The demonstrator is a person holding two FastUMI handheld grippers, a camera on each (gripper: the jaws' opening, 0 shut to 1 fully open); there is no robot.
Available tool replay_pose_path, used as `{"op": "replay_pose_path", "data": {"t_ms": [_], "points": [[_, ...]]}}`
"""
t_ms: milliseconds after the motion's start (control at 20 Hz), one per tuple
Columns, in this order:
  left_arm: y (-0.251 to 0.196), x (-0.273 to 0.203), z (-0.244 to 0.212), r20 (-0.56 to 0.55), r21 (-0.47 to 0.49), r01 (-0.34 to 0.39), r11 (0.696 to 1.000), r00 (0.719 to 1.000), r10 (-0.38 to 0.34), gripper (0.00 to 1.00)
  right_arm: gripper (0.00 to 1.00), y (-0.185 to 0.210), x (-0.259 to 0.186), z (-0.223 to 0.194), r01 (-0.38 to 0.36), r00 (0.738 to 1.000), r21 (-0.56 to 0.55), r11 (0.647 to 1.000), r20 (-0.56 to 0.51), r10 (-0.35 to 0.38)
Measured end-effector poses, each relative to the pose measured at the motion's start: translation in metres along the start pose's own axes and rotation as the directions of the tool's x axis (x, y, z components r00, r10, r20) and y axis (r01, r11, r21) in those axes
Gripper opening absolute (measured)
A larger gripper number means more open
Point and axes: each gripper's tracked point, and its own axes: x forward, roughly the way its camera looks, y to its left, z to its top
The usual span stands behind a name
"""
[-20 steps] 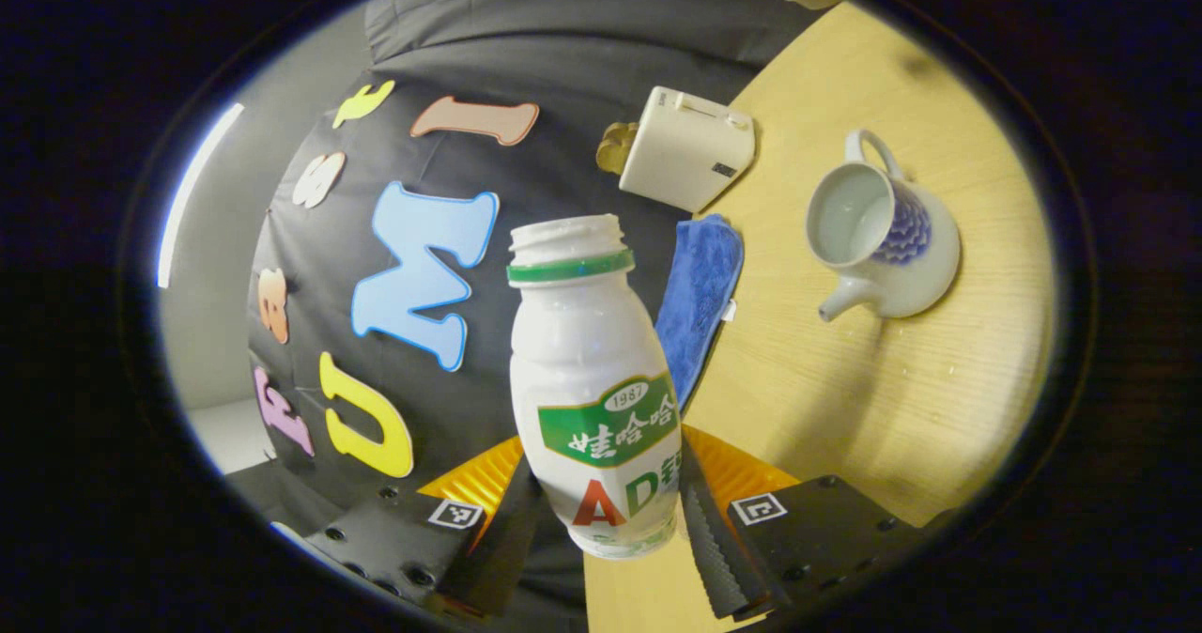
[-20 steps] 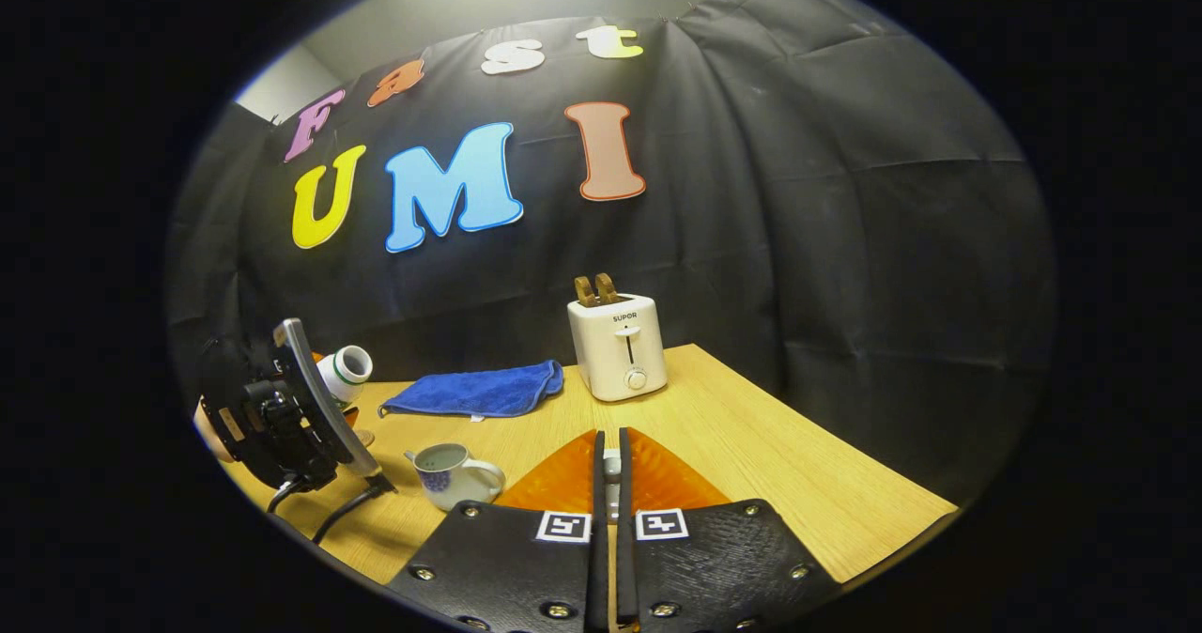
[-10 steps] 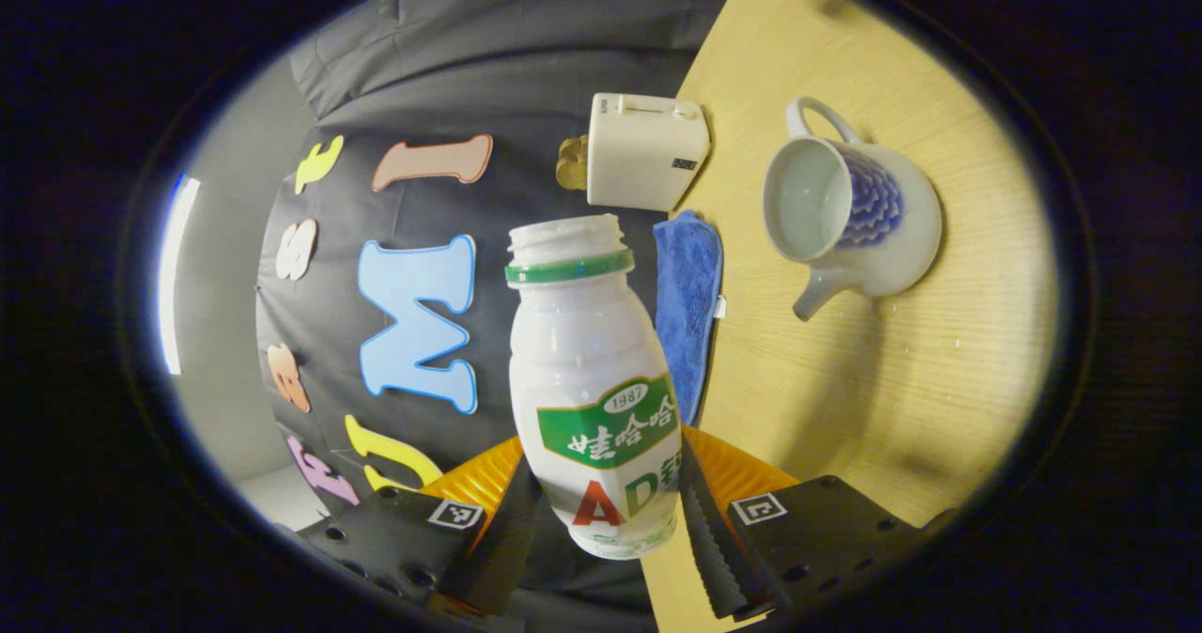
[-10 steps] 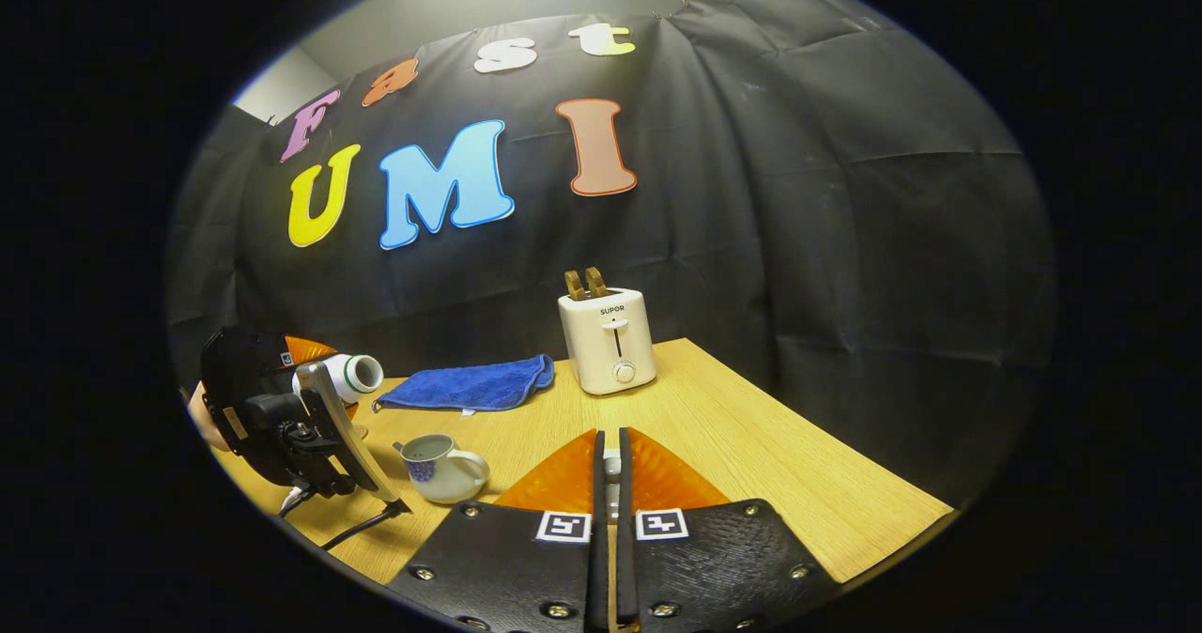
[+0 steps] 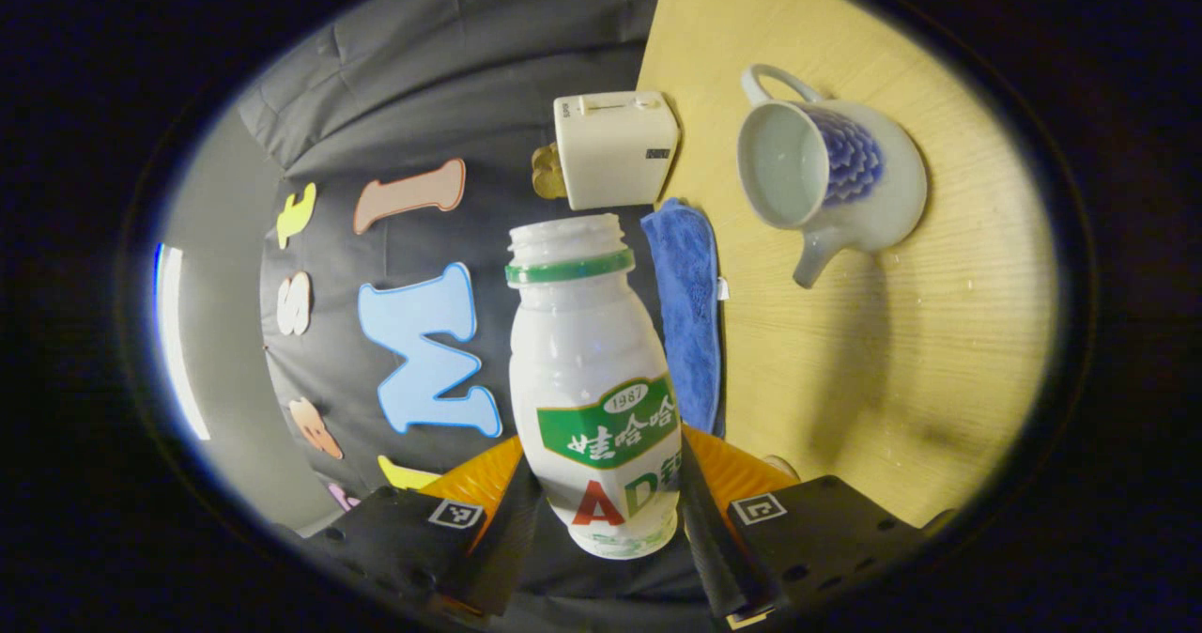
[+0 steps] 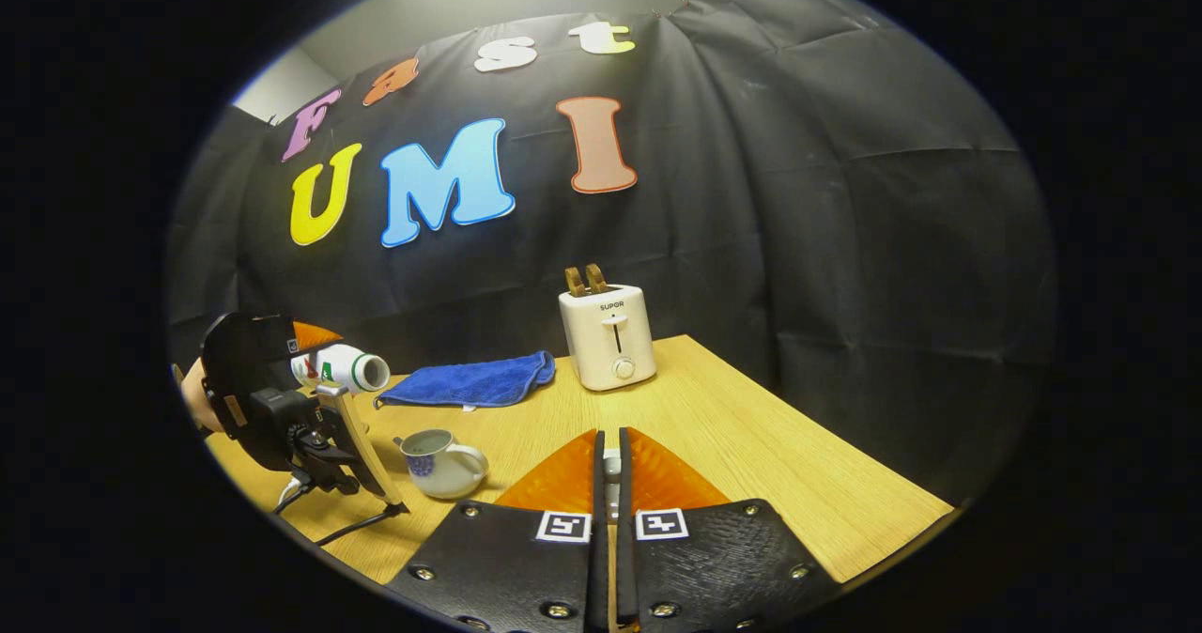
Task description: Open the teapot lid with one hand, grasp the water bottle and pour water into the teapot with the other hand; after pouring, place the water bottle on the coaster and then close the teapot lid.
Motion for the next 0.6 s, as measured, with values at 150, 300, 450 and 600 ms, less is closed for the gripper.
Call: {"op": "replay_pose_path", "data": {"t_ms": [150,300,450,600], "points": [[0.0037,0.0017,0.0026,0.005,0.046,-0.014,0.999,1.0,0.014,0.81,0.03,-0.0011,0.0004,-0.0021,-0.001,1.0,0.003,1.0,-0.007,0.001],[-0.0003,0.0023,0.0013,0.002,0.064,-0.007,0.998,1.0,0.006,0.81,0.03,-0.0008,0.0007,-0.0038,-0.007,1.0,0.002,1.0,-0.01,0.007],[0.0006,0.0038,-0.0008,0.002,0.095,-0.012,0.995,1.0,0.012,0.85,0.03,-0.0009,0.0011,-0.0041,-0.009,1.0,-0.001,1.0,-0.009,0.009],[0.0009,0.0016,0.0022,0.009,0.111,-0.015,0.994,1.0,0.014,0.85,0.03,-0.0015,0.0013,-0.0057,-0.01,1.0,0.006,1.0,-0.011,0.01]]}}
